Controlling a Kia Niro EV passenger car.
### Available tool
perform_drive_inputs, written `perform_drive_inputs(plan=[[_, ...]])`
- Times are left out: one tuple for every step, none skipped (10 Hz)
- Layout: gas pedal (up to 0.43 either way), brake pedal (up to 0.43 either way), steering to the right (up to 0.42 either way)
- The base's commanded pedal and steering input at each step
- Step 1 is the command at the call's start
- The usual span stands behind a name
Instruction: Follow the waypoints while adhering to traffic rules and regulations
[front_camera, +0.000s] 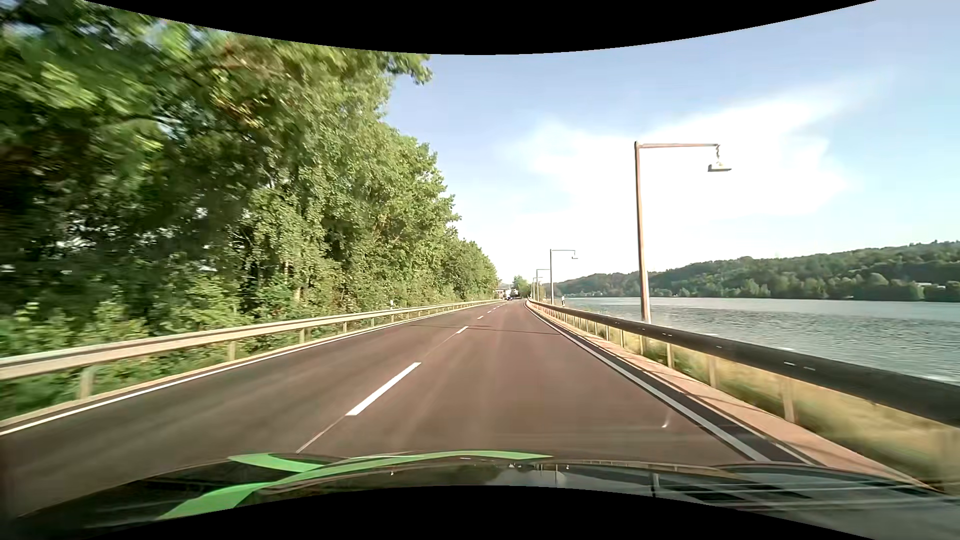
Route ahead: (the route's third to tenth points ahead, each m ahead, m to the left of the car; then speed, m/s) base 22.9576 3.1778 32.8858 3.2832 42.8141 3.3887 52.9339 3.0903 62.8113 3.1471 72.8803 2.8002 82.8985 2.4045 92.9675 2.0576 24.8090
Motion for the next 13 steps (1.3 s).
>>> perform_drive_inputs(plan=[[0.240, 0.000, 0.002], [0.248, 0.000, 0.001], [0.248, 0.000, 0.002], [0.248, 0.000, 0.001], [0.248, 0.000, 0.001], [0.240, 0.000, 0.001], [0.228, 0.000, 0.001], [0.228, 0.000, 0.001], [0.228, 0.000, 0.001], [0.228, 0.000, 0.001], [0.228, 0.000, 0.001], [0.220, 0.000, 0.001], [0.220, 0.000, 0.001]])
